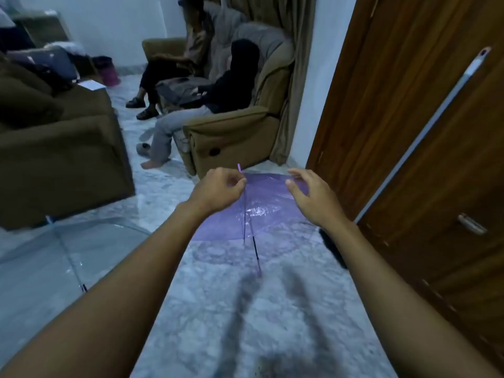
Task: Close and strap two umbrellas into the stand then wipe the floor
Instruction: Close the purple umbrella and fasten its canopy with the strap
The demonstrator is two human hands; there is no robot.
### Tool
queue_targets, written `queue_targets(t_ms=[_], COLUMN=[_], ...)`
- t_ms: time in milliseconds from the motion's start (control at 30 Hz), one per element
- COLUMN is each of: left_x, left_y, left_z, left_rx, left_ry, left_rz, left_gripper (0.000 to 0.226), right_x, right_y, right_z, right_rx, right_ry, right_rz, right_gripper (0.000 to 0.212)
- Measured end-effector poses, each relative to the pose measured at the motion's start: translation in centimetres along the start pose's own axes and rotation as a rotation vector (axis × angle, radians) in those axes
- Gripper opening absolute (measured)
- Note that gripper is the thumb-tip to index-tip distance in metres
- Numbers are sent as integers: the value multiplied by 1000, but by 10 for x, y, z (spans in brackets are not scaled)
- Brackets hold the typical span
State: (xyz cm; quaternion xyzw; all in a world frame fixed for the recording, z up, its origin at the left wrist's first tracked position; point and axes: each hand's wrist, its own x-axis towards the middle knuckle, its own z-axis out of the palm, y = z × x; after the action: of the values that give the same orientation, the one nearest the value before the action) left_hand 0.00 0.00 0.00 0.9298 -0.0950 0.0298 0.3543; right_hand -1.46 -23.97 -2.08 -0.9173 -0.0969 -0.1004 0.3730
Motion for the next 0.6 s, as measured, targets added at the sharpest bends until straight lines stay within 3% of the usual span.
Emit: queue_targets(t_ms=[267, 600], left_x=[-65, -70], left_y=[-40, -81], left_z=[90, 228], left_rx=[-219, -275], left_ry=[-88, -251], left_rz=[-229, -561], left_gripper=[24, 15], right_x=[-71, -79], right_y=[41, 173], right_z=[43, 93], right_rx=[104, 213], right_ry=[-124, -308], right_rz=[201, 436], right_gripper=[35, 33])
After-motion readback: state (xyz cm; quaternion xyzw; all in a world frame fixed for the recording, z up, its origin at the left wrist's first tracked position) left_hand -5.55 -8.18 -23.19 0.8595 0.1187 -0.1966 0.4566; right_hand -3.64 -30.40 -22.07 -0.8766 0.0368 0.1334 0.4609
